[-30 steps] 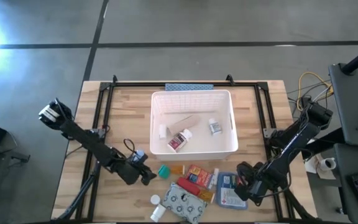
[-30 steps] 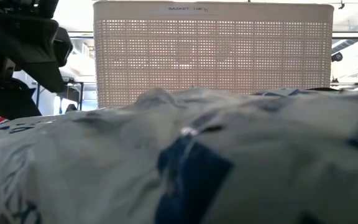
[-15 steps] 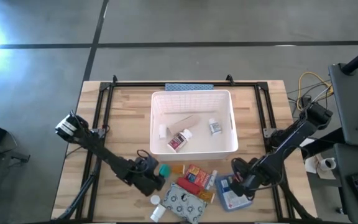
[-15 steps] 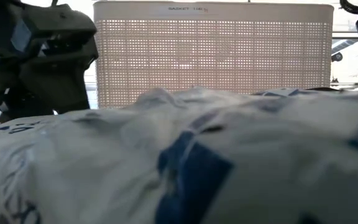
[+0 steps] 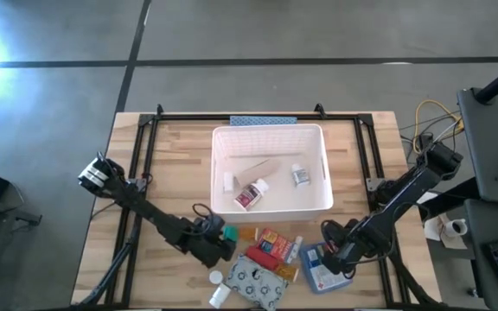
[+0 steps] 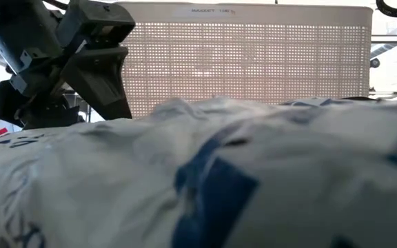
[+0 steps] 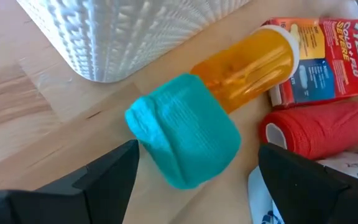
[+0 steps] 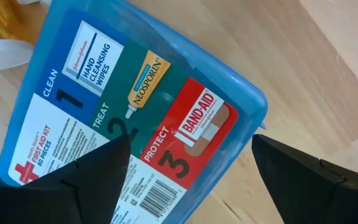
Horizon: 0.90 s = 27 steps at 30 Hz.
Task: Pick & place medical supplies in basket/bin
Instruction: Put the green bandage into the white bin
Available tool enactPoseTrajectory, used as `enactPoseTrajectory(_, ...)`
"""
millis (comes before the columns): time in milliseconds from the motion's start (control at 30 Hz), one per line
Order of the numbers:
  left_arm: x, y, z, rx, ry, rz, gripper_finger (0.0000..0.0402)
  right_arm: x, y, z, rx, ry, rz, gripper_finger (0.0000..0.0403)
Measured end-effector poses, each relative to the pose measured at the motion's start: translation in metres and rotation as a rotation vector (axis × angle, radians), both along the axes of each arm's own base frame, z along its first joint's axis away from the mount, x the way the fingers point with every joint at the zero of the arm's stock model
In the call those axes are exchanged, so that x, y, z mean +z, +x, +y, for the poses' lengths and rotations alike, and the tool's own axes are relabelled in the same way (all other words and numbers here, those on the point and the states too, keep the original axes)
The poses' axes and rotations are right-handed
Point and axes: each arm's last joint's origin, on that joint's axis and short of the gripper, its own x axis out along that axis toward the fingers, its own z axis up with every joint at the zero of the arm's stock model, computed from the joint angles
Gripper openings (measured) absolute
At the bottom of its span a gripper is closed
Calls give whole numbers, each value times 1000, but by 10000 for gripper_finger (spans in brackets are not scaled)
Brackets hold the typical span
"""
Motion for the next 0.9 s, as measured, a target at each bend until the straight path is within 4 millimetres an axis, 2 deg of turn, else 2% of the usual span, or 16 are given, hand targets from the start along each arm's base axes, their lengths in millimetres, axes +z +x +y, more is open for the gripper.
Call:
enactPoseTrajectory(300,-19,18,13,77,-13,-2,308,-2,-2,-2,-9,-9,23,327)
enactPoseTrajectory(500,-21,15,14,69,-5,46,300,-2,-3,-2,-10,-12,30,327)
enactPoseTrajectory(600,-21,11,17,68,19,90,273,-2,-3,-2,-10,-15,33,327)
enactPoseTrajectory(900,-13,-1,21,19,81,170,150,-3,-4,-3,-14,-22,40,327)
